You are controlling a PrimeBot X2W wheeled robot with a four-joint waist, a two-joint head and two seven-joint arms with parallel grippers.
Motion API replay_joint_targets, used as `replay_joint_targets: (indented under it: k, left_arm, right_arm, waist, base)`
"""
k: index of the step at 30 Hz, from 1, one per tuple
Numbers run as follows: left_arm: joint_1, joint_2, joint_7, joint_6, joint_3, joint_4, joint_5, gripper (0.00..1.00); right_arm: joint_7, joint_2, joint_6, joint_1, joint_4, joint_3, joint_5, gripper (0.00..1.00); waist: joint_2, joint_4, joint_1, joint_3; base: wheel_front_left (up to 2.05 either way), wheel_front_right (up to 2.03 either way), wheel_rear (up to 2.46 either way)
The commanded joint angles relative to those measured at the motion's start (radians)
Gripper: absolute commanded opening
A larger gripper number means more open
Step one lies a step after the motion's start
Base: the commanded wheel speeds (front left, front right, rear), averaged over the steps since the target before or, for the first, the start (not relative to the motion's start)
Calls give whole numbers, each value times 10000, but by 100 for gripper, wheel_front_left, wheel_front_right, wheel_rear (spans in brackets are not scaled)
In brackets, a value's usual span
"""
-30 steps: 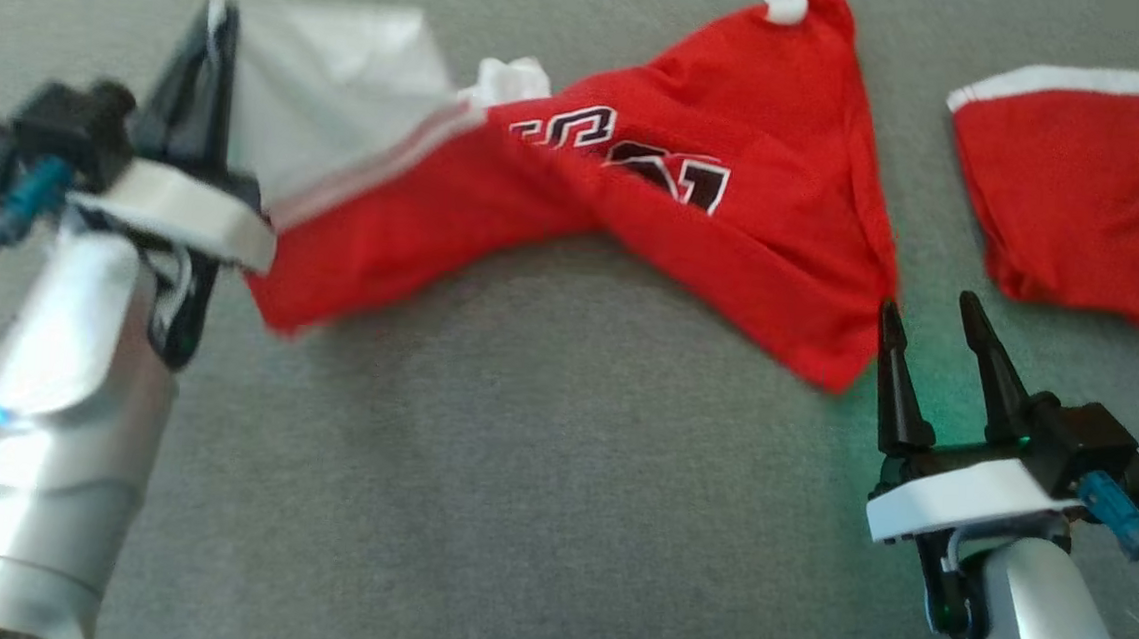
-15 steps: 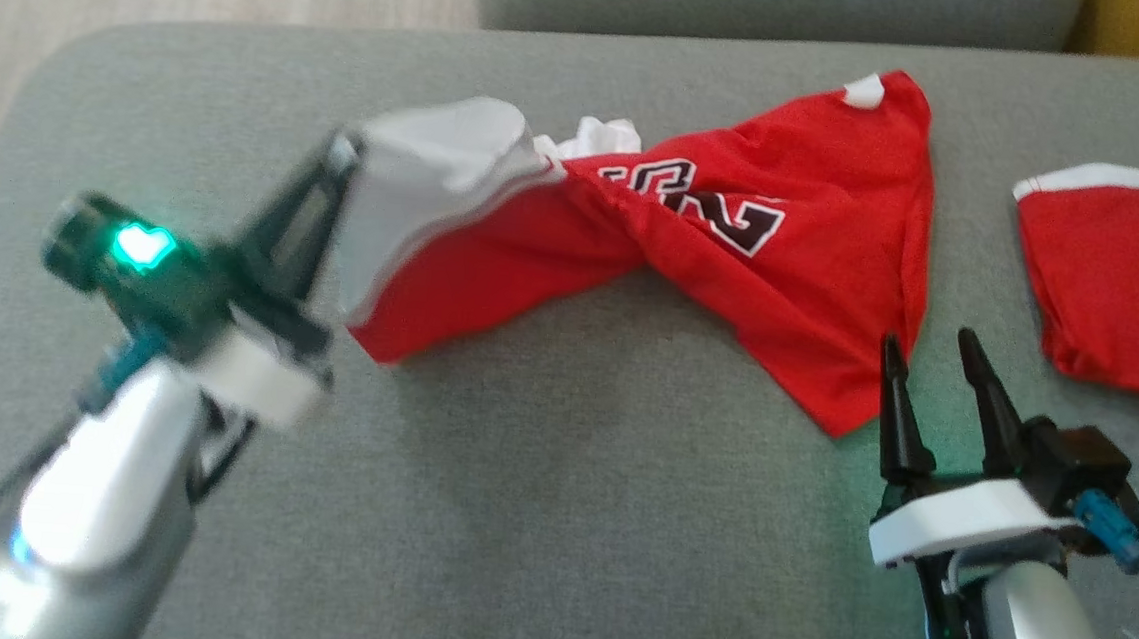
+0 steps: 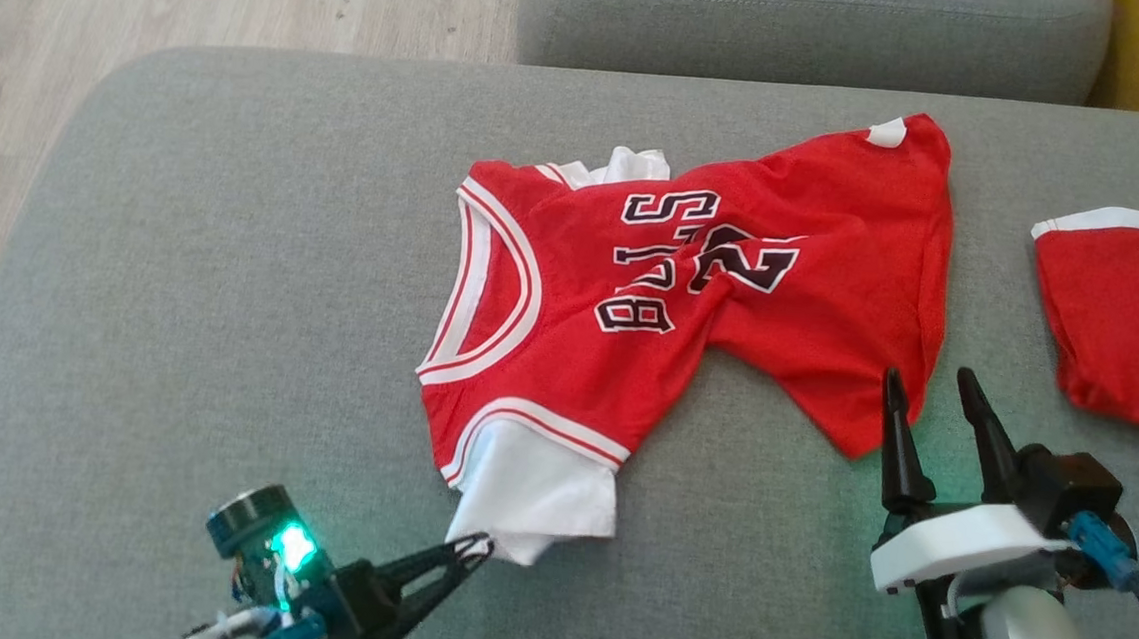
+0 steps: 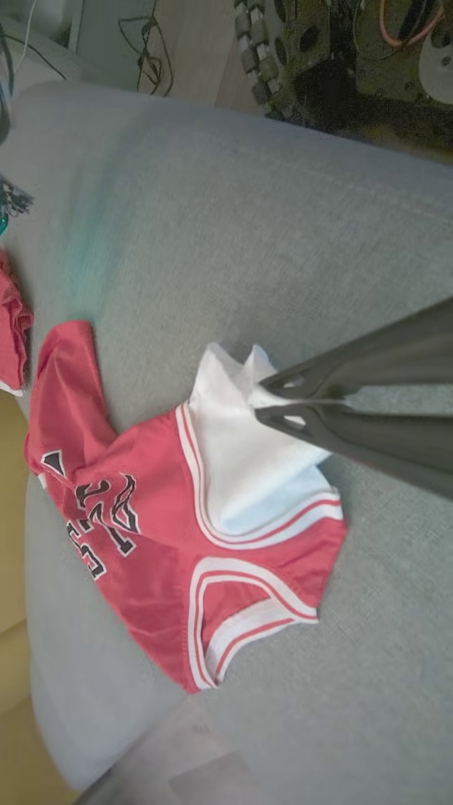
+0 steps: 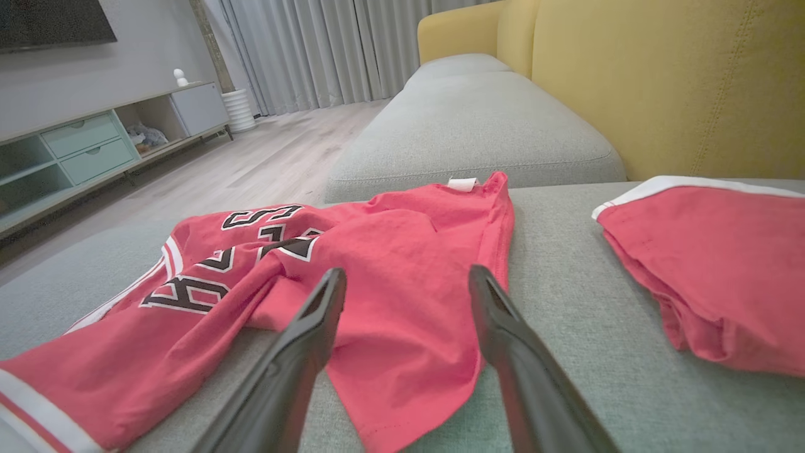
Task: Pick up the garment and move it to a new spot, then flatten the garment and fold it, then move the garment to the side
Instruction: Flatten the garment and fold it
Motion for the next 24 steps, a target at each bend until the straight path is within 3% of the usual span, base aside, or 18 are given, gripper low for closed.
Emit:
replay_joint_targets:
  k: [1, 7, 17, 20, 24]
  left_arm:
    - [-368, 227, 61, 27, 287, -133, -32, 100]
    - [-379, -145, -179, 929, 1013, 235, -528, 100]
    - [436, -1649, -1340, 3148, 4357, 57, -3013, 100]
    - [720, -2134, -1368, 3402, 5289, -155, -3030, 100]
    - [997, -2605, -1372, 3237, 5848, -254, -2748, 100]
  right_arm:
    - [-162, -45, -19, -227, -206, 205, 71, 100]
    - [-149, -45, -19, -196, -160, 238, 14, 100]
    - [171, -45, -19, 52, -219, 388, -303, 100]
    - [456, -45, -19, 91, -203, 459, -719, 100]
    - [837, -45, -19, 81, -93, 490, -1254, 100]
  waist:
    - [-1, -17, 0, -18]
    - [-1, -126, 0, -45]
    - [-1, -226, 0, -161]
    - [-1, -159, 0, -122]
    - [-1, -45, 0, -68]
  base:
    - [0, 0, 0]
    - [0, 0, 0]
    - [0, 0, 0]
    - [0, 0, 0]
    - [0, 0, 0]
